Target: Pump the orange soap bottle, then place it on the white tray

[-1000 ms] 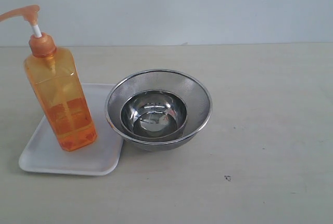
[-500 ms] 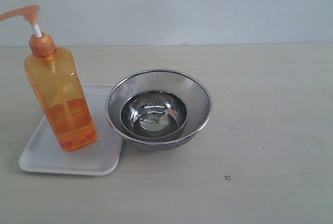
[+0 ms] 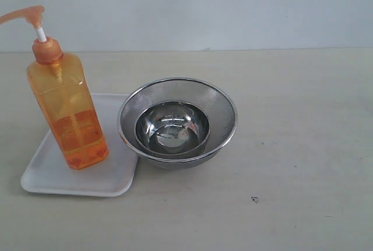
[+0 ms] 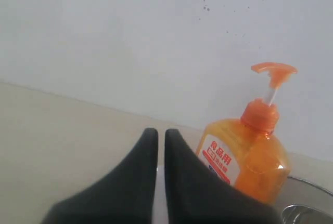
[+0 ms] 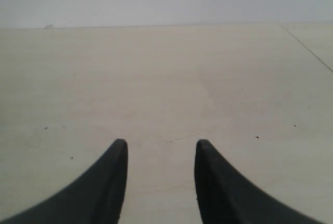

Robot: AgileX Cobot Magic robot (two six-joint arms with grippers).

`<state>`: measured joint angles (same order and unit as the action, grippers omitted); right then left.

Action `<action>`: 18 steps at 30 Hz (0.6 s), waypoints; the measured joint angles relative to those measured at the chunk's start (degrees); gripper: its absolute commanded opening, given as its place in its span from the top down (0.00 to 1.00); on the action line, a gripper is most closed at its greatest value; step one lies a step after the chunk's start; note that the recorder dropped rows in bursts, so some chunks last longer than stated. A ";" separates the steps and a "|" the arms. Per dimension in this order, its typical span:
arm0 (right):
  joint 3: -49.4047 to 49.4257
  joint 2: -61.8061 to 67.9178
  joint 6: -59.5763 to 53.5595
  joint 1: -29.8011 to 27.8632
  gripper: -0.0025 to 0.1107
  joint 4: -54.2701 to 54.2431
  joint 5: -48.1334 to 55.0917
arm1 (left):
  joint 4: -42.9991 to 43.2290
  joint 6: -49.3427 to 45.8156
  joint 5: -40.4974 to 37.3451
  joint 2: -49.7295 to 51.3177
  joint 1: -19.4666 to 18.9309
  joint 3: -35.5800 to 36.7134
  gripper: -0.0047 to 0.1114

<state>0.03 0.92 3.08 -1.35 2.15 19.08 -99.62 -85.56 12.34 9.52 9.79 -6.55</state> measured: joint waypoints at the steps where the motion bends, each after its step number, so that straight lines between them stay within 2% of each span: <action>1: 0.00 0.00 0.00 0.00 0.64 0.12 0.00 | 0.00 0.00 -1.09 0.00 0.00 0.00 0.92; 13: 0.00 0.00 0.00 -0.14 0.64 0.12 0.00 | -0.32 0.00 -24.06 0.00 0.00 -0.24 0.92; 18: 0.00 0.00 0.00 -0.27 0.64 0.12 0.00 | -0.32 -0.21 -24.99 0.00 0.00 -2.55 0.91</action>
<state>0.03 0.92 3.08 -1.62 2.27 19.08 -99.94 -85.76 -12.65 9.52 9.79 -9.11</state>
